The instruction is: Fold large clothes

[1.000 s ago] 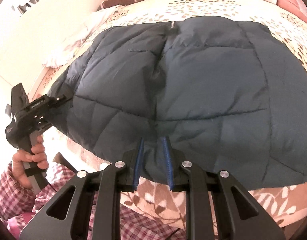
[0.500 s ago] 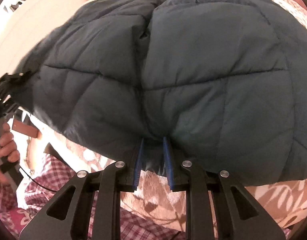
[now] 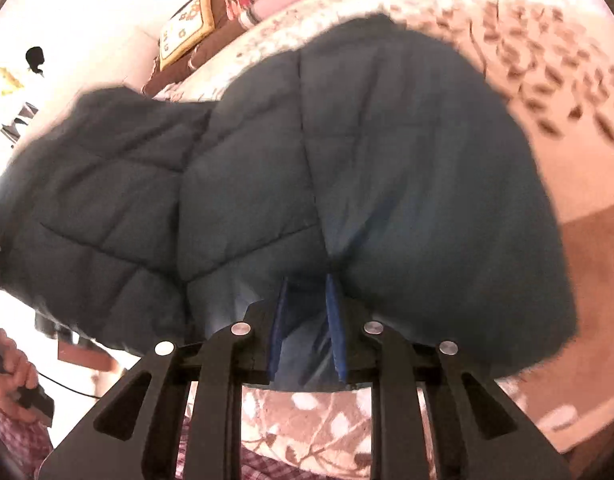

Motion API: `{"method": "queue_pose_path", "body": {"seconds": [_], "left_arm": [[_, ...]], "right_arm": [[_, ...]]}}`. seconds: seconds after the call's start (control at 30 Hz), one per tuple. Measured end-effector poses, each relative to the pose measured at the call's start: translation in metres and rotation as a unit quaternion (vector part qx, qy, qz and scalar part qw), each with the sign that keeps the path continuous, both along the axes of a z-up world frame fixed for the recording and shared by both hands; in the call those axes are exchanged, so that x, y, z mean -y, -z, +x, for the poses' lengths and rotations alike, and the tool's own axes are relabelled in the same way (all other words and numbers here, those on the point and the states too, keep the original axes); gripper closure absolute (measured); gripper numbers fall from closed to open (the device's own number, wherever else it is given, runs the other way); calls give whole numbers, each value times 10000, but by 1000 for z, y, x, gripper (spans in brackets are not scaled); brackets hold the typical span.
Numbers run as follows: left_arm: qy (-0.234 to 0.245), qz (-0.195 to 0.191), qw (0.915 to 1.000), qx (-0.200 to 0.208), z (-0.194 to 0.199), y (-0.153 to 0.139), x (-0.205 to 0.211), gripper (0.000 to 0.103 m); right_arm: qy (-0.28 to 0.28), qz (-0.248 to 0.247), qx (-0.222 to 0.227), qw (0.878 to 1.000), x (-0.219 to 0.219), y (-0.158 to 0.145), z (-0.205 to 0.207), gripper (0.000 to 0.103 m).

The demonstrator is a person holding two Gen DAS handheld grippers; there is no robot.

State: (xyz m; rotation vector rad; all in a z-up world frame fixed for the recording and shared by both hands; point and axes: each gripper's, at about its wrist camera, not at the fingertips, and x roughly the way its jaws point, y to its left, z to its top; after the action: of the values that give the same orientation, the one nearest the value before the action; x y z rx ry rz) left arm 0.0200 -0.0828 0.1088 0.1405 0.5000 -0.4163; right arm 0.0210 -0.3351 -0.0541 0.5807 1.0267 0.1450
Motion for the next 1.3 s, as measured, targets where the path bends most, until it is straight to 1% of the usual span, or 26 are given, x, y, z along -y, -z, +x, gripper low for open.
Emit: {"method": "queue_pose_path", "body": {"seconds": [0.1, 0.17, 0.2, 0.27, 0.3, 0.37, 0.4, 0.43, 0.5, 0.53, 0.63, 0.7, 0.77, 0.83, 0.87, 0.9, 1.0, 1.13, 1.3], "left_arm": [[479, 137, 9987, 55, -2, -5, 43, 78], [854, 227, 9961, 4, -5, -1, 77, 78], [995, 274, 9947, -3, -8, 2, 89, 78], [1376, 492, 9893, -18, -14, 15, 121, 78], [1498, 566, 9871, -58, -16, 21, 131, 78], [1823, 790, 9799, -193, -21, 43, 159, 78], [1920, 876, 9772, -249, -23, 51, 166, 78], [2063, 1020, 9726, -318, -24, 65, 179, 78], [2232, 1215, 9665, -369, -29, 82, 193, 75], [2314, 1301, 9631, -436, -32, 92, 199, 75], [2427, 1447, 9574, -596, -35, 112, 209, 73], [2472, 1487, 9555, -609, -32, 120, 212, 71], [2501, 1494, 9545, -634, -32, 126, 215, 69], [2505, 1482, 9545, -648, -33, 128, 220, 64], [2529, 1454, 9542, -665, -35, 128, 220, 59], [2548, 1440, 9539, -672, -36, 127, 220, 54], [2597, 1450, 9525, -655, -41, 126, 223, 46], [2551, 1372, 9546, -696, -43, 125, 222, 46], [2435, 1309, 9581, -745, -40, 125, 224, 45]], "right_arm": [[-94, 55, -5, 9999, -1, 4, 6, 81], [-150, 296, 26, 9994, 7, 3, 6, 80], [-145, 494, 74, 9986, 14, 1, 2, 80], [11, 869, 347, 9956, 32, -7, -14, 80], [201, 1025, 537, 9931, 48, -13, -27, 80], [630, 1102, 626, 9899, 76, -15, -46, 80], [903, 1140, 550, 9878, 92, -10, -54, 80], [1062, 1162, 452, 9865, 103, -3, -57, 80], [1181, 1265, 111, 9848, 117, 18, -58, 81], [1137, 1382, 48, 9839, 116, 24, -55, 81], [1087, 1343, 0, 9850, 114, 34, -50, 81], [1126, 1472, 26, 9827, 119, 35, -51, 81], [1211, 1478, 93, 9815, 130, 32, -59, 81], [1387, 1192, 106, 9831, 146, 22, -71, 81], [1461, 1025, 95, 9839, 154, 14, -75, 79], [1513, 894, 118, 9844, 160, 8, -79, 79], [1576, 709, 257, 9846, 164, -9, -86, 79], [1573, 478, 447, 9854, 156, -31, -93, 79], [1534, 282, 380, 9870, 145, -32, -101, 79]]}}
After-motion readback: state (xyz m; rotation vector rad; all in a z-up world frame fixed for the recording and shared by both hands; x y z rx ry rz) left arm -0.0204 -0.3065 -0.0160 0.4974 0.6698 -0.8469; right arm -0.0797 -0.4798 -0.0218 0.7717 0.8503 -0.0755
